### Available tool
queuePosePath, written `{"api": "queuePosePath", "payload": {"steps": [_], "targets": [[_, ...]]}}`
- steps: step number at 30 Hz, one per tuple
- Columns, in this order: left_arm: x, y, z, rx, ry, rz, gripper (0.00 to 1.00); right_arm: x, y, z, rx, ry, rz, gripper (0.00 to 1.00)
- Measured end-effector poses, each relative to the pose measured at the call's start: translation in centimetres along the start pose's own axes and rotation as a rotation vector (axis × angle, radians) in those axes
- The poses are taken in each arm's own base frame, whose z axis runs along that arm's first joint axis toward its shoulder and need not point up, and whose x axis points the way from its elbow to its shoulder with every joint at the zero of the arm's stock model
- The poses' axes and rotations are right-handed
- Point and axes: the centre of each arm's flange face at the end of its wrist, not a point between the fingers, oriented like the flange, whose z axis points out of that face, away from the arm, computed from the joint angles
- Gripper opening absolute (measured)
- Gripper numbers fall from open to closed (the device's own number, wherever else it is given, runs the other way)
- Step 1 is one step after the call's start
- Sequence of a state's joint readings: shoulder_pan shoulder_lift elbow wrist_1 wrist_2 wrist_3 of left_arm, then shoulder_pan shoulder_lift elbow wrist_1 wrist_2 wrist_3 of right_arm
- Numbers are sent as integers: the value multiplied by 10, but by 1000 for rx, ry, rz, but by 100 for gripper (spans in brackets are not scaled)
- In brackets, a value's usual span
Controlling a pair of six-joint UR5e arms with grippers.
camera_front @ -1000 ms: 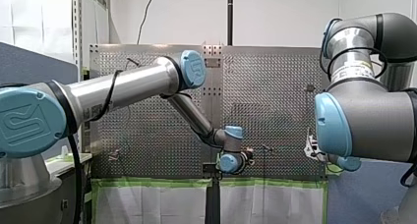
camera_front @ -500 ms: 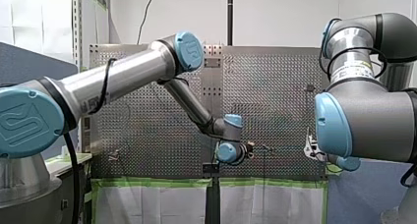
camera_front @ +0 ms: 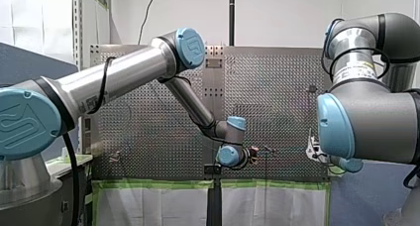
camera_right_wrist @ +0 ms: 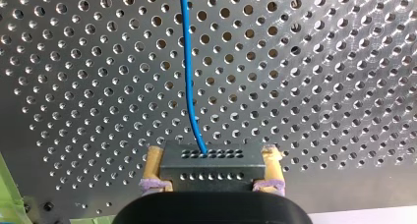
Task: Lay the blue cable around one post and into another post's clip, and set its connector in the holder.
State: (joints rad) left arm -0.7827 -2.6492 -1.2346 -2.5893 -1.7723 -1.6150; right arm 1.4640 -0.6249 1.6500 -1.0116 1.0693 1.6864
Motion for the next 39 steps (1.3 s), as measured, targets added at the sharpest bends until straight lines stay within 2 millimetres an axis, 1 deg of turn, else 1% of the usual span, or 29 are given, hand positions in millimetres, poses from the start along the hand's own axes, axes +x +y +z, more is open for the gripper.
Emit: {"api": "queuePosePath", "payload": {"steps": [17, 26, 39], "targets": [[-5, 0, 3, -2, -9, -9, 98, 0, 0, 0, -1, -1, 2, 0], [-7, 7, 4, -35, -11, -11, 98, -1, 0, 0, -1, -2, 3, 0], [-7, 7, 4, -33, -9, -13, 98, 0, 2, -1, -12, -3, -2, 0]]}}
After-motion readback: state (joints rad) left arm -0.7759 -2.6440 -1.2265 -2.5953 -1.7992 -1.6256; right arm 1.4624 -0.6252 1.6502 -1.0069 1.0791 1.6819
